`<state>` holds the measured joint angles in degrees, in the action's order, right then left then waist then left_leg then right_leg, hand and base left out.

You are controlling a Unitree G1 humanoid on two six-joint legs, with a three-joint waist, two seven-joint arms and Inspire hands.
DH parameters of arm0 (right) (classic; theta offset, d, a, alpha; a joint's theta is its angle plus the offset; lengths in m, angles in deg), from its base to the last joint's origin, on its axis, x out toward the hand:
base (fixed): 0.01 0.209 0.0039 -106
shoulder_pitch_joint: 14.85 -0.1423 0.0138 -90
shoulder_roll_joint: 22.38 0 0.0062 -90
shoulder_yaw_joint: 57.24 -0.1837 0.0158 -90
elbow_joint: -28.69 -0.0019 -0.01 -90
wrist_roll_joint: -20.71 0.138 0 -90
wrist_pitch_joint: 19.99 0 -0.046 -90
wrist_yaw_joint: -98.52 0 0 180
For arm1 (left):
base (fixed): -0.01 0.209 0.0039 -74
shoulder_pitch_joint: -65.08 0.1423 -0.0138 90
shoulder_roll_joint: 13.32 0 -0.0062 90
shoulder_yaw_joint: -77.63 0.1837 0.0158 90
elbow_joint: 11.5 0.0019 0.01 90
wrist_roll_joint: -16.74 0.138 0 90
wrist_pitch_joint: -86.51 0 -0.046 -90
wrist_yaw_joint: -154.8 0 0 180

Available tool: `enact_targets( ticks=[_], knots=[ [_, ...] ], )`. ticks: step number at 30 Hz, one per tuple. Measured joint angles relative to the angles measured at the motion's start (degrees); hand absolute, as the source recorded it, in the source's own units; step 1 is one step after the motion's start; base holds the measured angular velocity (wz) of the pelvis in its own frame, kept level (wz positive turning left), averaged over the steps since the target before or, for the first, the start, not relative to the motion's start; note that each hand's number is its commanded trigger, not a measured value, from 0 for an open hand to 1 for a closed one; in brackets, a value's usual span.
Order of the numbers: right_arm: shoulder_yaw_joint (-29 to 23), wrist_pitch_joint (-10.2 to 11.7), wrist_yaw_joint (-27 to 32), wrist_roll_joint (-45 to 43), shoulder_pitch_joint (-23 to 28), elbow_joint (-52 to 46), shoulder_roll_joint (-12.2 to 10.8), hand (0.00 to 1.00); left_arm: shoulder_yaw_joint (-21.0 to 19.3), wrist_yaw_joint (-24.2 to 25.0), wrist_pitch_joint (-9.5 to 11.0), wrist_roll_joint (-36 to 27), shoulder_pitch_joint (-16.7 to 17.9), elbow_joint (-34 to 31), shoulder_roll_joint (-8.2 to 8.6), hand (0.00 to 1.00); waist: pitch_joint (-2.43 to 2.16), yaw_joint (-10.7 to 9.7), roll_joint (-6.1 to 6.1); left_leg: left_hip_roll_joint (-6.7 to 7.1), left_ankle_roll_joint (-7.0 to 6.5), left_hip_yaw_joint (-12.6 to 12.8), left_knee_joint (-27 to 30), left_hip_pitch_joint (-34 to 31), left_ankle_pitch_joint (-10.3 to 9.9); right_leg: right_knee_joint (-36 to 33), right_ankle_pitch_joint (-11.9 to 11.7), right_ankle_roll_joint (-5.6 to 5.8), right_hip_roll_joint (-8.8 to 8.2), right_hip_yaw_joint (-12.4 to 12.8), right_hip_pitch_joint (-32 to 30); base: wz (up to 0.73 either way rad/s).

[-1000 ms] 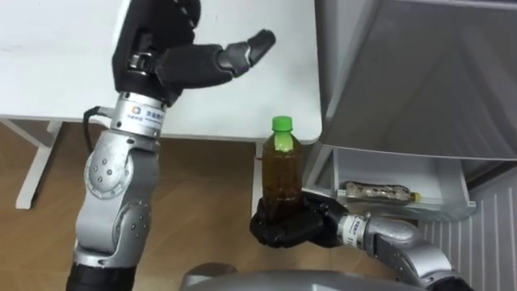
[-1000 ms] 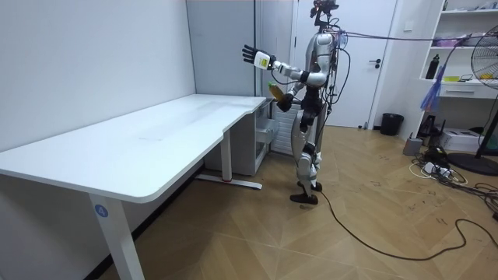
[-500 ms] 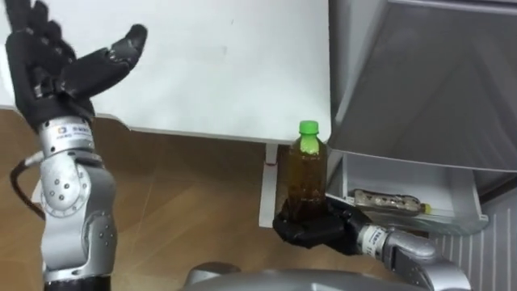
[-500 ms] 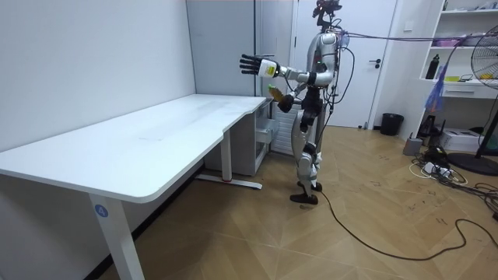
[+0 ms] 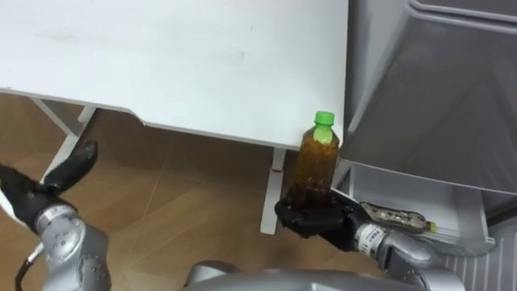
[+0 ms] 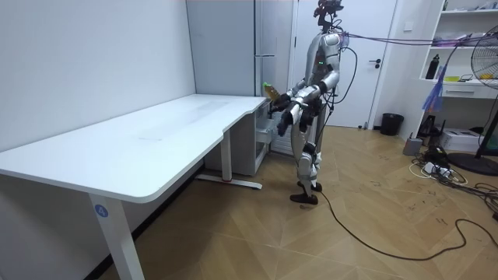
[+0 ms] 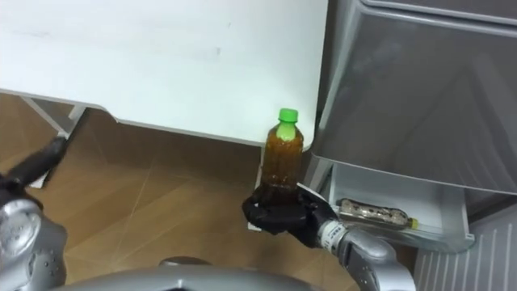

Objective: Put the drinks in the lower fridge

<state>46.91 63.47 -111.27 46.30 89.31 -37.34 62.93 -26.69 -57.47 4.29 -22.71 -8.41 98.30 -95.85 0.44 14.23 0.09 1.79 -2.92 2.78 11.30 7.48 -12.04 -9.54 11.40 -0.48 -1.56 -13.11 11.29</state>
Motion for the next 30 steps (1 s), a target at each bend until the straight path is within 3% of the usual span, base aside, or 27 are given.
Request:
enact_targets(
  ticks=[3,4,7,11,14,16,21,26,30],
  knots=[
    [0.58,-1.00,2.37,3.83,-0.16,0.87,0.17,1.00,0.25,-0.13,-0.35,-11.65,0.18,7.93,-0.10,0.00,0.04,-0.04,0.02,0.00,0.01,-0.17,0.02,-0.33,-0.01,0.00,0.01,0.00,-0.14,-0.20,-0.26,0.00],
    [1.04,-1.44,3.56,5.18,-0.15,0.87,0.37,1.00,1.39,-0.11,-0.34,-17.84,1.10,9.68,-0.37,0.00,0.05,-0.07,-0.03,0.00,0.01,-0.16,0.02,-0.47,-0.01,0.00,0.01,0.00,-0.25,-0.37,-0.41,0.00],
    [1.34,-1.91,6.30,6.58,-0.14,0.83,0.12,1.00,3.33,1.00,-0.44,-28.63,3.51,13.65,-0.34,0.00,0.03,-0.50,-0.21,0.03,0.00,-0.11,-0.11,-0.67,0.00,0.10,0.03,0.01,-0.25,-0.30,-0.37,0.00],
    [1.35,-2.48,8.46,6.57,-0.52,0.83,0.25,1.00,4.47,3.54,-1.43,-34.62,4.04,21.57,-0.36,0.00,0.00,-1.38,-0.35,-0.01,0.00,0.15,0.09,-1.57,0.00,-0.07,0.03,0.00,-0.24,0.21,-1.38,-0.03],
    [1.47,-4.14,9.25,7.03,-0.74,0.94,1.19,1.00,5.12,6.26,-2.91,-39.16,4.69,27.24,-0.38,0.00,-0.11,-1.91,-0.51,0.01,-0.01,0.37,0.41,-1.84,0.01,-0.21,0.02,-0.01,-0.28,0.53,-2.11,-0.06],
    [1.58,-5.33,9.72,7.09,-0.75,1.09,1.66,1.00,5.68,8.98,-5.03,-42.03,4.71,32.43,-0.39,0.00,-0.14,-2.79,-0.53,0.00,-0.03,0.63,0.19,-1.68,0.01,-0.25,0.02,0.00,-0.27,1.00,-2.09,-0.04],
    [2.06,-6.30,10.52,7.04,-2.18,6.73,1.84,1.00,6.27,13.07,-9.16,-41.16,3.69,42.18,-0.39,0.00,-0.09,-3.93,-0.35,-0.07,-0.10,1.61,-0.28,-1.63,-0.06,-0.28,0.02,0.00,-0.12,2.03,-2.16,-0.10],
    [1.63,-7.42,12.15,3.74,-2.11,7.12,2.24,1.00,6.70,15.91,-11.66,-31.14,3.02,44.57,-0.37,0.00,0.05,-6.84,-0.27,-0.03,-0.18,1.53,-0.03,-2.24,-0.11,-0.26,0.02,0.00,-0.04,1.98,-2.18,0.01],
    [0.02,-7.23,12.63,2.94,-2.26,8.47,1.97,1.00,9.19,18.97,-13.47,-16.11,1.80,44.56,-0.38,0.00,0.11,-8.08,-0.02,-0.04,-0.22,1.67,-0.11,-1.84,-0.14,-0.24,0.01,0.00,0.09,2.04,-2.11,-0.02]
  ],
)
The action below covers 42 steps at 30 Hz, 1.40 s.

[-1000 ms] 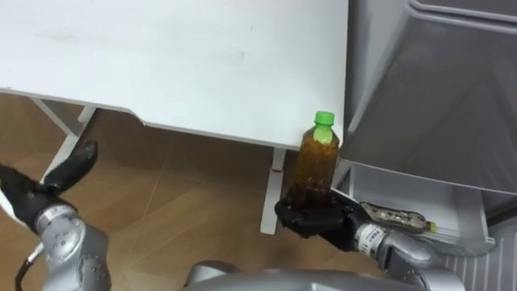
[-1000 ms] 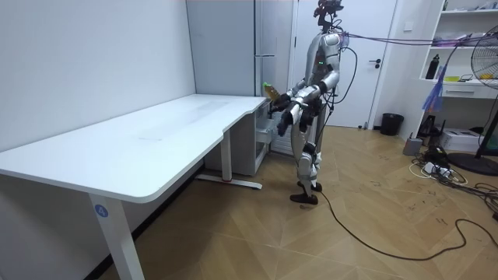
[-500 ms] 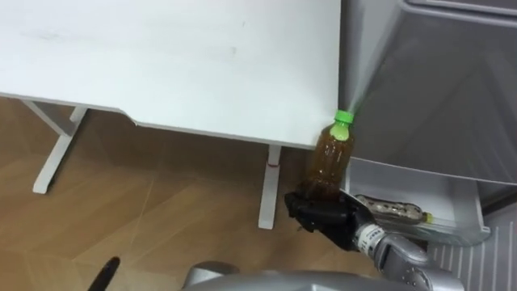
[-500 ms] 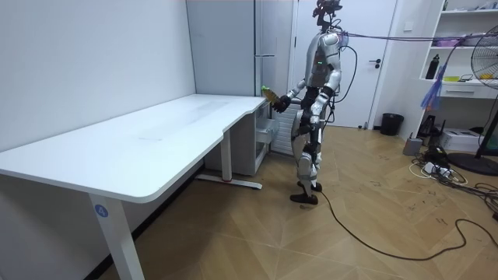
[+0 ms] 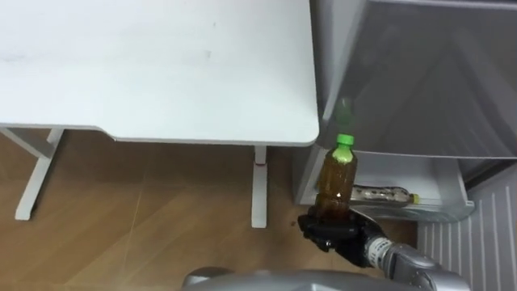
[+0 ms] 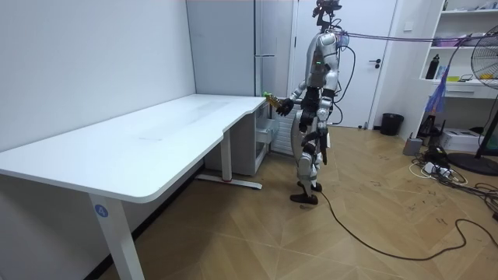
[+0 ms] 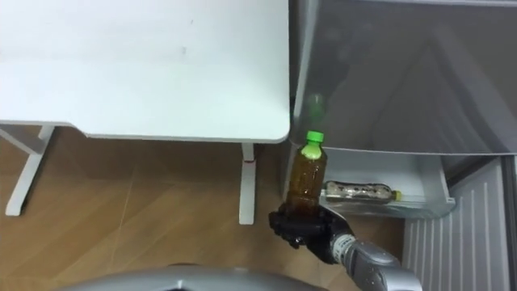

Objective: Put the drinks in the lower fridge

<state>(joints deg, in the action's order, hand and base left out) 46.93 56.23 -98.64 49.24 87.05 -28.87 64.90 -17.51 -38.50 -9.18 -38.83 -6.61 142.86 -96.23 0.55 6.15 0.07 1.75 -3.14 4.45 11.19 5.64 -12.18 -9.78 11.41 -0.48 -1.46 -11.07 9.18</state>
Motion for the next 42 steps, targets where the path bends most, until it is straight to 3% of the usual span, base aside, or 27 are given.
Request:
enact_targets(
  ticks=[4,7,13,21,31,39,42],
  knots=[
    [-0.35,0.00,2.39,0.15,-0.23,1.87,-0.03,1.00,3.93,2.82,-1.53,14.34,-1.42,-0.10,-0.17,0.00,-0.01,-1.40,0.16,0.00,-0.01,0.12,0.02,-0.23,-0.01,-0.03,0.00,0.00,-0.02,-0.06,0.00,0.01],
    [-0.69,0.00,4.06,0.48,0.00,1.99,-0.04,1.00,6.14,4.69,-2.13,20.09,-2.42,-0.10,-0.11,0.00,0.06,-2.43,0.45,-0.01,-0.01,0.29,-0.02,-0.14,-0.01,-0.04,0.00,0.01,-0.02,0.19,-0.08,-0.04],
    [-2.48,0.05,6.38,1.51,-0.05,1.98,-0.19,1.00,6.66,7.83,-2.53,24.75,-3.42,-0.19,-0.04,0.00,-0.22,-2.95,0.94,-0.12,-0.01,1.26,-0.22,0.16,-0.01,-0.04,-0.01,0.00,0.06,0.80,-0.12,-0.08],
    [-4.20,0.04,10.60,11.18,-0.09,1.99,-0.37,1.00,6.43,7.77,-3.26,28.89,-3.18,-0.18,-0.04,0.00,0.05,-3.10,1.66,-0.12,-0.04,1.32,-0.18,0.18,-0.03,-0.03,-0.01,0.01,-0.08,0.34,-0.08,0.00],
    [-8.71,0.25,16.59,33.53,-0.23,1.81,-0.33,1.00,5.79,10.42,-6.57,42.23,-0.44,-0.67,0.20,0.00,-0.10,-2.94,1.53,0.00,-0.09,1.30,-0.25,0.84,-0.09,0.22,0.23,0.15,-0.41,0.96,0.26,-0.01],
    [-9.32,4.37,19.66,47.93,-0.35,2.06,-0.34,1.00,5.24,10.44,-6.64,42.97,1.01,-2.66,0.14,0.00,-0.09,-2.98,1.30,0.01,-0.09,1.29,0.32,1.00,-0.09,0.21,0.37,0.17,-0.20,1.11,0.29,0.00],
    [-10.69,4.59,19.73,51.96,-0.11,3.09,-0.71,1.00,5.21,10.70,-6.44,44.88,1.46,-2.76,0.19,0.00,-0.08,-3.08,1.27,0.11,-0.09,0.99,0.31,1.09,-0.11,0.50,0.42,0.23,-0.27,0.69,0.81,0.04]
  ],
)
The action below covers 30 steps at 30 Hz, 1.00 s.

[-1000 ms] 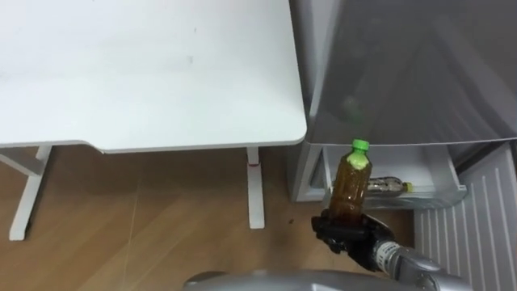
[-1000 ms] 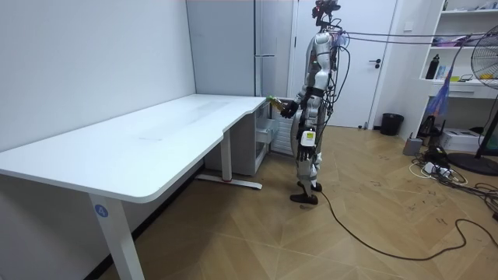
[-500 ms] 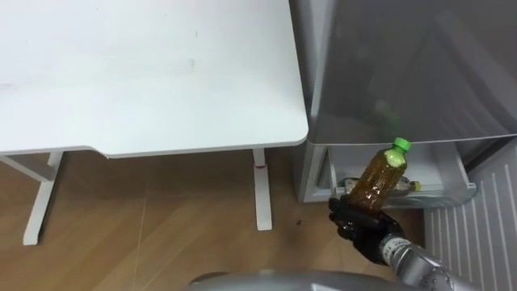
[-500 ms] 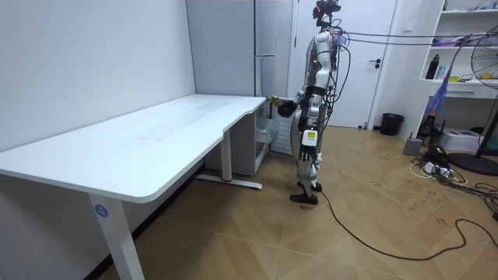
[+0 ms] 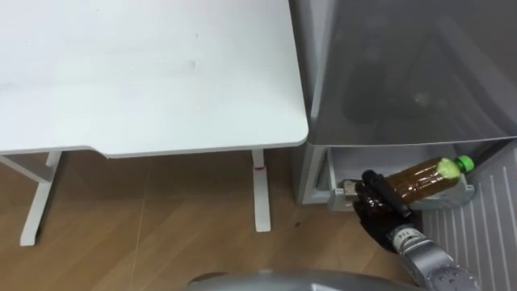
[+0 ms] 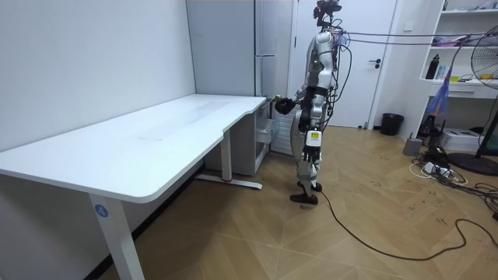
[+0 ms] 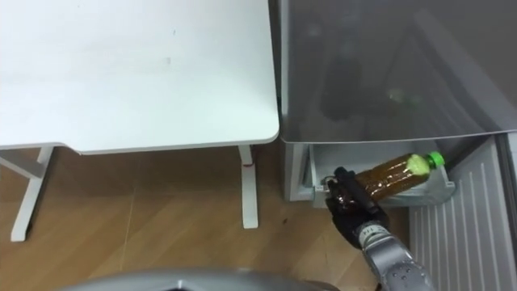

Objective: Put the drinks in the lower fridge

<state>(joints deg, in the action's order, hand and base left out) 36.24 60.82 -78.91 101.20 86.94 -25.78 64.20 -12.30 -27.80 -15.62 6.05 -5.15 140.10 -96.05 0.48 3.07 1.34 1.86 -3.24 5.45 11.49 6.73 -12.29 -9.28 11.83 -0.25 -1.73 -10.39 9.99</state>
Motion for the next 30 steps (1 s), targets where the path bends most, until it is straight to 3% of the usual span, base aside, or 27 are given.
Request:
enact_targets(
  ticks=[11,16,23,30],
  knots=[
    [-0.94,1.01,-0.05,3.02,0.04,0.02,-1.02,1.00,-0.13,1.18,-0.52,2.49,1.37,-1.30,0.07,0.00,-0.04,0.02,-0.01,0.11,0.03,-0.77,0.12,-0.20,-0.03,0.47,0.08,-0.04,-0.11,-0.87,0.14,0.04],
    [-2.46,0.90,-0.31,3.02,-0.19,0.85,-1.03,1.00,-2.21,2.09,-0.43,2.92,1.35,-1.36,0.16,0.00,-0.19,0.12,-0.35,0.64,0.00,-1.67,0.09,0.65,-0.01,0.51,0.54,0.25,-0.29,-1.71,1.36,0.08],
    [-6.05,0.78,-0.77,3.59,-2.84,5.78,-1.01,1.00,-2.26,2.25,-0.77,4.05,2.72,-1.34,0.07,0.00,-0.26,-0.24,-0.87,0.87,-0.06,-2.47,0.12,0.62,-0.03,0.56,0.65,0.35,-0.44,-2.46,1.80,0.06],
    [-7.70,0.42,-0.56,4.93,-10.49,12.25,1.03,1.00,-2.10,3.60,-1.83,4.06,0.55,-1.91,-0.98,0.00,-0.24,-1.30,-0.55,0.81,-0.04,-3.24,1.80,-3.65,0.00,-0.12,0.65,0.18,-0.68,-3.74,-1.46,0.09]
  ],
)
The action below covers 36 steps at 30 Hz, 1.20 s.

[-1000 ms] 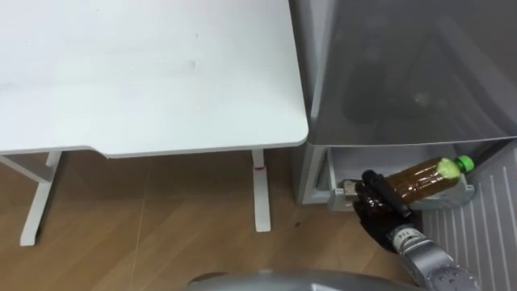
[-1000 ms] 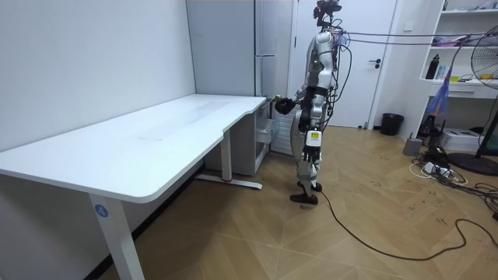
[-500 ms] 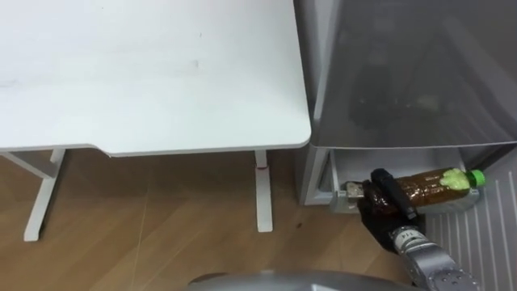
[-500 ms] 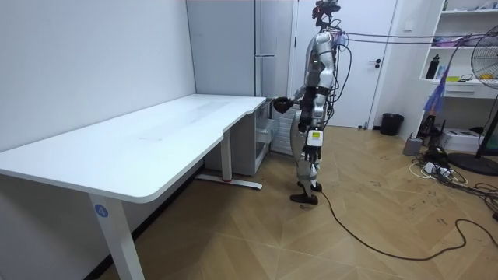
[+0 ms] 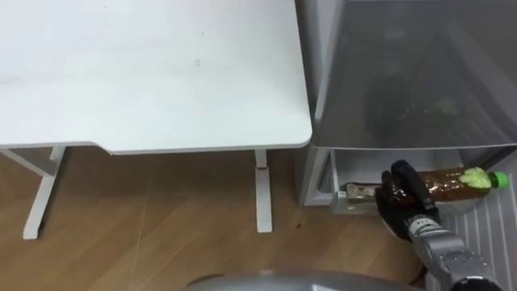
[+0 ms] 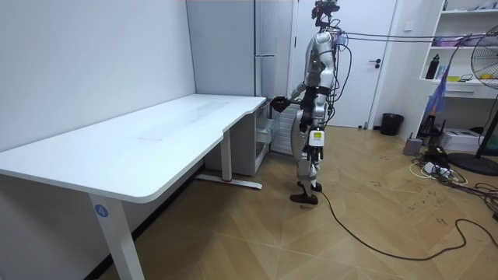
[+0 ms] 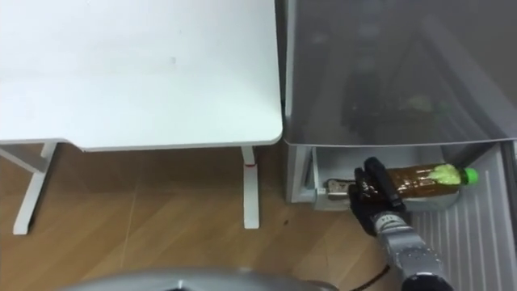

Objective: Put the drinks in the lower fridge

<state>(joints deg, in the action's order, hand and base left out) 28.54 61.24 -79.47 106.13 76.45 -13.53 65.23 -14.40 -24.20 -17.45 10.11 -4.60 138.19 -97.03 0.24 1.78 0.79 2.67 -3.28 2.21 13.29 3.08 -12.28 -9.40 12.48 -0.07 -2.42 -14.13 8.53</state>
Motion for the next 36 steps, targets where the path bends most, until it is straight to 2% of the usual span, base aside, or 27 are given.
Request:
enact_targets(
  ticks=[3,5,8,10,16,20,23,25,28,32,36],
  knots=[
    [0.03,-0.09,0.25,0.76,-5.39,2.79,1.26,1.00,-0.04,-0.01,-0.15,0.01,-2.53,0.07,-0.58,0.00,-0.05,0.16,0.35,0.05,-0.11,-0.32,0.29,-3.35,0.74,-1.69,-0.05,-0.19,-0.05,0.00,-3.79,0.02],
    [0.15,-0.51,-0.88,0.83,-6.27,3.70,1.61,1.00,-0.05,0.15,-0.19,0.00,-4.02,0.08,-1.28,0.00,-0.05,0.09,0.45,0.00,-0.10,-0.33,0.38,-5.06,1.12,-2.55,-0.23,-0.40,-0.08,-0.06,-5.83,-0.02],
    [-0.03,-0.84,-1.47,0.64,-12.86,11.30,2.77,1.00,-0.04,0.32,0.19,0.02,-7.29,0.23,-2.08,0.00,0.49,0.00,0.26,-0.13,-0.27,-0.36,1.36,-9.17,1.99,-3.38,-0.94,-0.69,-0.12,-0.24,-9.75,0.03],
    [-0.07,-0.88,-1.42,0.42,-14.91,12.60,2.98,1.00,0.00,0.56,0.18,0.06,-8.59,0.70,-2.76,0.00,0.54,-0.09,0.20,-0.22,-0.29,-0.51,1.66,-11.23,2.43,-3.50,-1.56,-0.86,-0.01,-0.22,-11.54,0.02],
    [0.04,-1.62,-1.42,1.42,-20.25,17.91,4.78,1.00,2.91,0.84,0.22,0.06,-10.22,1.82,-5.47,0.00,0.76,0.18,0.17,-0.04,-0.61,-0.85,1.55,-15.56,3.94,-4.79,-2.30,-1.03,-0.55,-0.93,-16.30,0.04],
    [0.21,-2.23,-1.61,1.92,-22.49,19.86,6.14,1.00,4.23,0.82,0.36,-0.01,-10.86,3.47,-5.94,0.00,0.83,0.38,0.28,0.00,-0.74,-0.93,3.73,-18.83,4.14,-6.64,-2.23,-1.07,-0.86,-1.13,-19.46,0.04],
    [0.16,-2.13,-1.82,1.88,-24.15,21.35,6.83,1.00,5.57,0.80,0.44,0.00,-12.16,4.41,-5.98,0.00,0.97,0.62,0.23,0.03,-0.83,-1.09,5.49,-21.72,4.19,-8.89,-1.80,-1.27,-1.70,-1.76,-22.33,0.07],
    [0.13,-1.33,-1.82,1.94,-25.41,22.84,6.90,1.00,6.47,0.51,0.79,-0.08,-13.62,5.02,-5.97,0.00,1.46,2.03,-0.13,0.02,-0.82,-0.76,5.74,-22.74,4.18,-10.71,-1.18,-1.49,-2.07,-1.54,-23.92,-0.04],
    [0.12,-0.71,-1.76,1.97,-26.58,23.90,6.92,1.00,7.99,-0.02,1.87,-0.07,-14.41,5.20,-5.97,0.00,1.75,3.27,-0.55,0.09,-0.75,-0.46,6.80,-24.65,4.21,-13.04,-0.14,-1.82,-2.65,-1.59,-26.67,-0.01],
    [0.67,-0.51,-1.15,1.90,-28.26,24.03,6.94,1.00,9.33,-0.61,2.66,-0.07,-14.96,5.78,-5.94,0.00,1.90,3.85,-0.66,0.06,-0.57,-0.08,8.29,-27.63,4.32,-15.58,0.57,-2.36,-3.14,-1.65,-29.90,0.05],
    [0.66,-0.65,-1.03,1.68,-30.03,25.73,6.94,1.00,9.95,-0.61,3.14,-0.05,-16.33,6.20,-5.92,0.00,1.99,5.46,-0.73,0.19,-0.25,0.14,8.51,-29.24,4.55,-17.52,1.26,-2.77,-3.67,-1.62,-32.24,0.04]
  ],
)
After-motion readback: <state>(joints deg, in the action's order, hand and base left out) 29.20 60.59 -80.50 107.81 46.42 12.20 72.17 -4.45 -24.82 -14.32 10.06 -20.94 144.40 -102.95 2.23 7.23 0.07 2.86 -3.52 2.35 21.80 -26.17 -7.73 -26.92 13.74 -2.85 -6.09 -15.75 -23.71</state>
